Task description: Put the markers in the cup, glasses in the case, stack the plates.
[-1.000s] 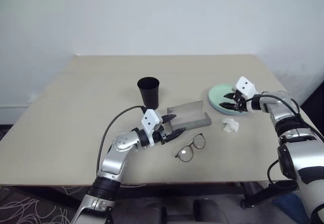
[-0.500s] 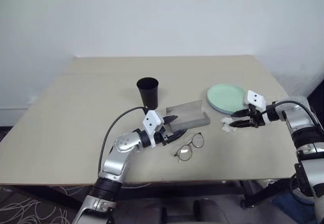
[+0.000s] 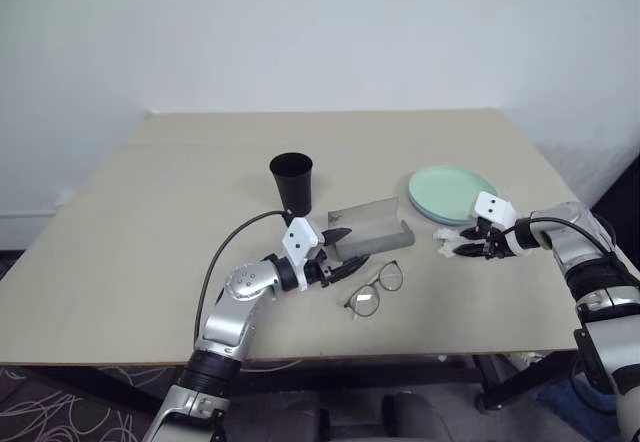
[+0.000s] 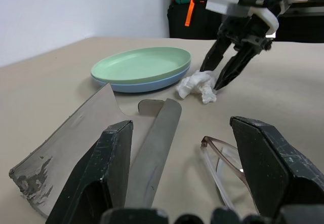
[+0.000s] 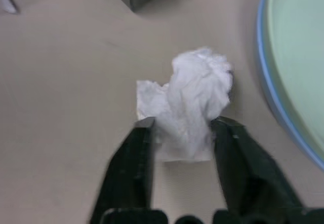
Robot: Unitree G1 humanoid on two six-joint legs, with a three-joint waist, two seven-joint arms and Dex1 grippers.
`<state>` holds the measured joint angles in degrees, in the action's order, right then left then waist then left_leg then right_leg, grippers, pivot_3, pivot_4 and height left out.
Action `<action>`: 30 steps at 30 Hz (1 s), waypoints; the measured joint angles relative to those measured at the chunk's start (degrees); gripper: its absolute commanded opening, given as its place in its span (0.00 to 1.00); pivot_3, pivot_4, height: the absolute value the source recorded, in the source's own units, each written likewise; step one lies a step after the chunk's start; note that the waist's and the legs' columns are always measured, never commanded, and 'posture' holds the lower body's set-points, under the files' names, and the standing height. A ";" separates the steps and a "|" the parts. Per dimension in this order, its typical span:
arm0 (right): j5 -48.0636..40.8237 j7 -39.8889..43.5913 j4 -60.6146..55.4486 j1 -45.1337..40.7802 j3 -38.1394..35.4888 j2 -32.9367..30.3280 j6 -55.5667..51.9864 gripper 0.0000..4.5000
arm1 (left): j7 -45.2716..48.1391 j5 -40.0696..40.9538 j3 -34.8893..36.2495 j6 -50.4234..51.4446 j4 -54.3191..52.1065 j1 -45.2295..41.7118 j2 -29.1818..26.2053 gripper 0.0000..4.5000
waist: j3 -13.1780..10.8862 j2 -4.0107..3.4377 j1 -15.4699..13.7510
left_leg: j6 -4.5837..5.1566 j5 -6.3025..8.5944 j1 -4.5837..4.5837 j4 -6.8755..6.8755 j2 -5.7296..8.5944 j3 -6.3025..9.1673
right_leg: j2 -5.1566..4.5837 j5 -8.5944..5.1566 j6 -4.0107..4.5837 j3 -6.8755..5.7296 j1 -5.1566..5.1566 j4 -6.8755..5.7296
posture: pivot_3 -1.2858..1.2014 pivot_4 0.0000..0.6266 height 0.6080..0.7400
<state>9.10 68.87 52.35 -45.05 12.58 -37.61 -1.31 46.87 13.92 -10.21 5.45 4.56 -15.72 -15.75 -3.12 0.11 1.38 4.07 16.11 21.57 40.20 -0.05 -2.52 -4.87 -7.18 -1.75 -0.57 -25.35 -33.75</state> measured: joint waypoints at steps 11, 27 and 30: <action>-3.65 6.69 -3.10 -1.10 -2.09 -0.25 1.66 0.00 | -0.03 0.01 0.00 0.00 0.00 0.01 -0.10 0.72 | 0.00 -0.01 0.03 | 0.01 0.00 -0.01 0.00 -0.01 0.00 | 0.01 0.00 0.00 0.01 0.00 -0.01 | 0.52 0.00 0.94; 1.31 -16.46 14.73 -11.83 -2.57 2.74 4.66 0.00 | -0.08 0.01 0.05 -0.07 0.18 -0.01 -0.12 0.72 | -0.01 -0.02 0.04 | 0.00 0.00 0.06 -0.08 0.03 -0.01 | -0.01 0.01 0.01 0.00 -0.07 0.01 | 0.52 0.00 0.94; 2.23 -17.94 16.57 -12.58 -2.37 2.89 5.41 0.10 | -0.12 0.01 0.05 -0.07 0.18 0.00 -0.13 0.72 | -0.01 -0.03 0.10 | 0.01 0.00 0.03 -0.10 0.02 0.00 | -0.01 0.01 0.01 0.00 -0.06 0.01 | 0.52 0.00 0.94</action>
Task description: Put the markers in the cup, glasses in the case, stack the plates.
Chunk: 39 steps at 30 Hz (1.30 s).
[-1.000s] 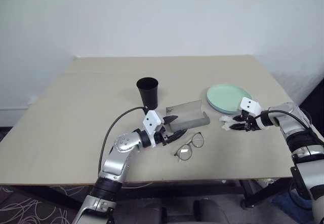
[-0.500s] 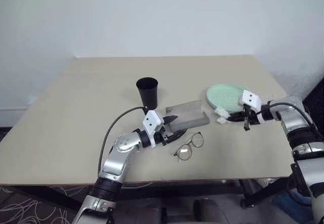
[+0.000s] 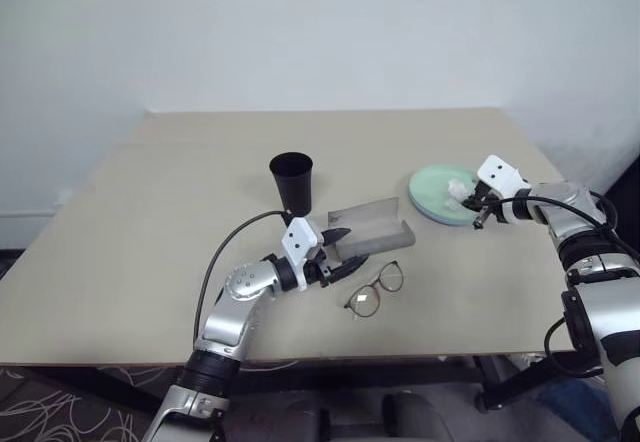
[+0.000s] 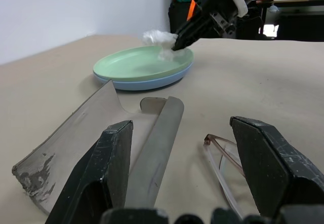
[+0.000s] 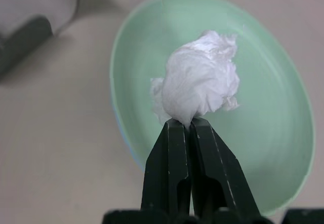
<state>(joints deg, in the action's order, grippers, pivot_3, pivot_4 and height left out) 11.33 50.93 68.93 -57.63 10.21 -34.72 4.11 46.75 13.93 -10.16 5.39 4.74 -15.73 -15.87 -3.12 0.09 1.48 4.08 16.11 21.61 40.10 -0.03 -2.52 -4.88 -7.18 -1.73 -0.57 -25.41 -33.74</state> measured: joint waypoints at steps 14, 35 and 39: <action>0.57 -2.78 1.99 -0.63 -0.19 0.29 1.80 0.72 | 0.01 0.02 0.09 0.27 -0.01 0.01 -0.11 0.72 | 0.00 0.00 0.04 | 0.03 -0.02 -0.02 0.00 -0.01 0.01 | 0.01 0.00 0.00 0.02 0.03 0.00 | 0.52 0.00 0.94; -13.88 29.34 -22.20 15.87 -6.65 -0.82 3.21 0.72 | 2.81 4.57 -0.89 31.98 -6.87 -10.90 -7.18 0.72 | -0.01 0.01 0.96 | 0.03 -0.02 -0.07 0.01 0.01 0.09 | 0.04 0.00 -0.02 0.02 0.11 -0.01 | 0.52 0.00 0.94; -14.13 30.55 -23.78 16.71 -6.58 -0.88 3.02 0.72 | 6.31 6.87 -2.26 36.63 -9.17 -12.21 -8.80 0.72 | -0.01 0.04 1.31 | 0.02 -0.02 -0.08 0.01 0.01 0.10 | 0.04 -0.01 -0.02 0.02 0.11 -0.02 | 0.52 0.00 0.94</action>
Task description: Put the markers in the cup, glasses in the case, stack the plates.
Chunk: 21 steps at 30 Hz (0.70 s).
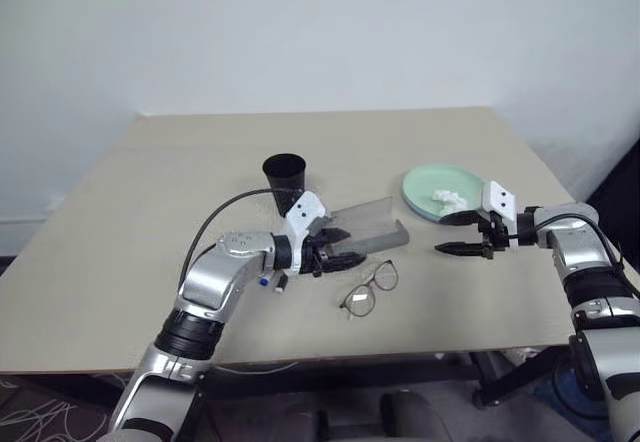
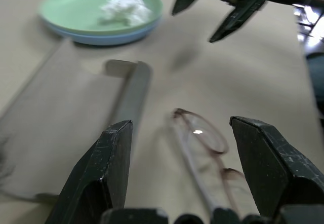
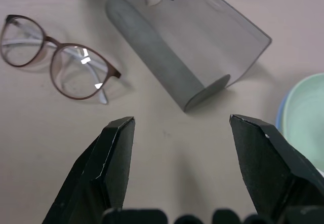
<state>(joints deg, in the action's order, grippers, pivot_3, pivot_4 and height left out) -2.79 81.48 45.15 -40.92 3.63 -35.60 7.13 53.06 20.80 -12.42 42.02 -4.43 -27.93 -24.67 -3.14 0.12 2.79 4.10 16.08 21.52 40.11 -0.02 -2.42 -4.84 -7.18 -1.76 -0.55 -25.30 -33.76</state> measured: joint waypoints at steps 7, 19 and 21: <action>0.00 -0.24 -0.11 1.19 0.58 0.73 0.36 0.72 | 4.60 -0.93 -5.30 1.89 2.38 -3.54 -3.27 0.72 | 0.00 0.00 -0.01 | -0.01 -0.01 0.00 0.00 0.02 -0.03 | 0.01 0.00 0.00 0.03 0.00 0.00 | 0.52 0.00 0.94; -1.08 -2.76 -2.60 3.95 0.50 2.11 0.98 0.72 | 11.63 -1.62 -10.69 8.07 14.86 -11.65 -3.01 0.72 | -0.01 0.02 -0.02 | 0.00 -0.01 0.05 -0.01 0.04 0.05 | 0.01 -0.01 0.00 0.05 -0.05 0.00 | 0.52 0.00 0.94; -2.37 -2.53 -4.86 6.10 0.34 2.18 0.37 0.72 | 12.06 -1.88 -11.09 8.25 15.79 -11.77 -2.90 0.72 | -0.02 0.03 -0.03 | 0.00 -0.01 0.06 -0.01 0.04 0.06 | 0.01 -0.01 0.00 0.05 -0.05 0.00 | 0.52 0.00 0.94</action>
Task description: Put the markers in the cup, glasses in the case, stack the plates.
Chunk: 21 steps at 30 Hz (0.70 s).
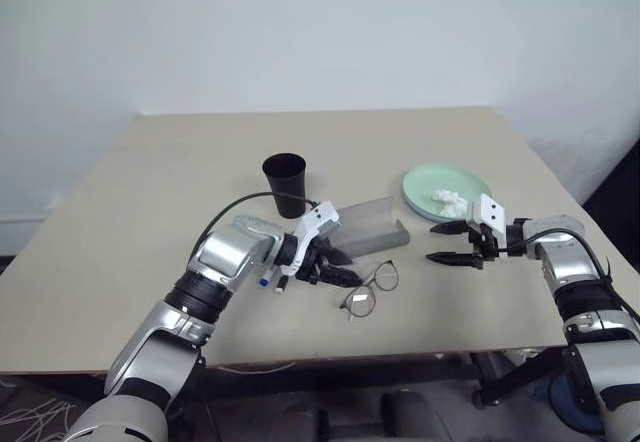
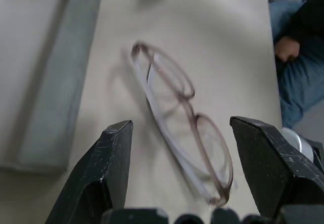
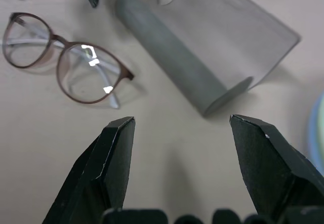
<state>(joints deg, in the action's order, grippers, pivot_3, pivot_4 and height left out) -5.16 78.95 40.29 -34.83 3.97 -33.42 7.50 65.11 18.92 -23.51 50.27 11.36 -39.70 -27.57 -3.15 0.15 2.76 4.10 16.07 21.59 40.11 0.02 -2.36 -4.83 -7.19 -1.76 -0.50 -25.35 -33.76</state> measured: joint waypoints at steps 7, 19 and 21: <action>-4.54 -0.18 -12.35 6.63 -0.53 0.37 -3.49 0.72 | 0.64 -0.25 -0.82 0.34 0.31 -0.79 0.97 0.72 | 0.00 0.01 -0.03 | 0.00 0.00 -0.02 0.02 -0.01 -0.01 | -0.01 0.00 -0.01 0.03 0.01 -0.01 | 0.52 0.00 0.94; -9.51 -5.23 -31.86 17.92 -1.51 -0.29 -10.18 0.72 | 0.70 -0.38 -2.22 1.70 0.52 -0.83 1.68 0.72 | -0.02 0.04 -0.06 | -0.01 0.00 0.00 0.02 -0.02 -0.02 | -0.02 -0.01 -0.01 0.03 -0.03 -0.01 | 0.52 0.00 0.94; -10.19 -6.83 -33.90 19.26 -2.10 -0.28 -11.01 0.72 | 0.88 -0.38 -2.30 1.96 0.52 -0.83 1.64 0.72 | -0.02 0.05 -0.06 | -0.01 0.00 -0.01 0.02 -0.02 -0.02 | -0.02 -0.01 -0.01 0.03 -0.03 -0.01 | 0.52 0.00 0.94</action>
<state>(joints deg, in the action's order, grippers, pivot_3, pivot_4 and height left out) -15.35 72.12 6.39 -15.57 1.87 -33.70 -3.51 65.99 18.55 -25.81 52.23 11.88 -40.54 -25.93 -3.17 0.20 2.69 4.09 16.07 21.58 40.13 0.00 -2.38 -4.84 -7.20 -1.77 -0.47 -25.38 -33.76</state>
